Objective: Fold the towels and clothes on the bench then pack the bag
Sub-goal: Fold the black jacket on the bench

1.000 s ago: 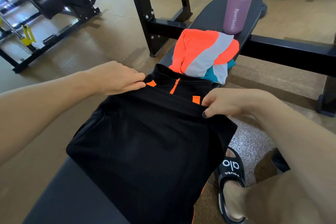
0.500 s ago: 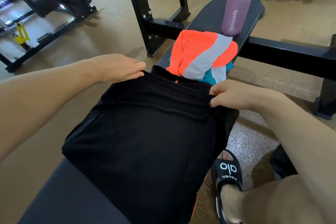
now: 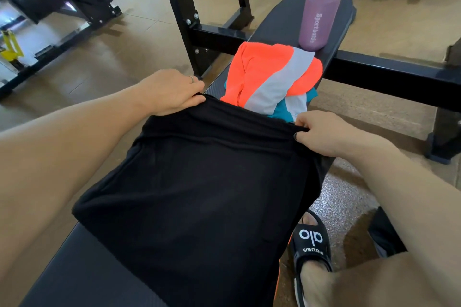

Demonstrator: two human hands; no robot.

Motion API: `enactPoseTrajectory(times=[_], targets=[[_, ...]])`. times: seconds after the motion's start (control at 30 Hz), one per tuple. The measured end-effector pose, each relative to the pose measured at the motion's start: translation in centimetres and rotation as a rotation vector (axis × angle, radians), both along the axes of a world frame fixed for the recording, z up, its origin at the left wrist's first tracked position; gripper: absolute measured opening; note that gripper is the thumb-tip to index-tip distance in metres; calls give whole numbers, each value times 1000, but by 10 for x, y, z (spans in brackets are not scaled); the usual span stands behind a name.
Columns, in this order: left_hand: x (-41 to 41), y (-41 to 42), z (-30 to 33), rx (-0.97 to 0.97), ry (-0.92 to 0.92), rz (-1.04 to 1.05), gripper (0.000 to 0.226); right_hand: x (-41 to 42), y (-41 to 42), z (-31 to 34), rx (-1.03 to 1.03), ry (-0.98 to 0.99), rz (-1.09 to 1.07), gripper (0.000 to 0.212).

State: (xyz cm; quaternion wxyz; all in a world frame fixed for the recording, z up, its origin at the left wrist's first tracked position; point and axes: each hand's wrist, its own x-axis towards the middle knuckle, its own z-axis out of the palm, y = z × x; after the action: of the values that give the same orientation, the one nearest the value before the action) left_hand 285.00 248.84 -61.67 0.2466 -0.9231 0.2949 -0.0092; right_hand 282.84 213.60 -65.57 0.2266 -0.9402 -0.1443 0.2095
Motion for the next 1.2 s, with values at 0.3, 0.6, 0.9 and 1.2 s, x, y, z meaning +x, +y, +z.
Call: enactPoseTrajectory(times=[0.3,0.6,0.9,1.2], targets=[[-11,-20,-53,-275,8,495,54,3,16,-11,-133,5,10,21],[-91,-24,-44,-895,-13,1111,60,-9,51,22,-116,-278,-53,17],[-275,-50,-43,-972,-202,1634,77,-7,113,-8,-3,-252,161,59],[-324,-76,-40,-1730,-154,1837,81,-7,134,-5,6,-174,50,45]])
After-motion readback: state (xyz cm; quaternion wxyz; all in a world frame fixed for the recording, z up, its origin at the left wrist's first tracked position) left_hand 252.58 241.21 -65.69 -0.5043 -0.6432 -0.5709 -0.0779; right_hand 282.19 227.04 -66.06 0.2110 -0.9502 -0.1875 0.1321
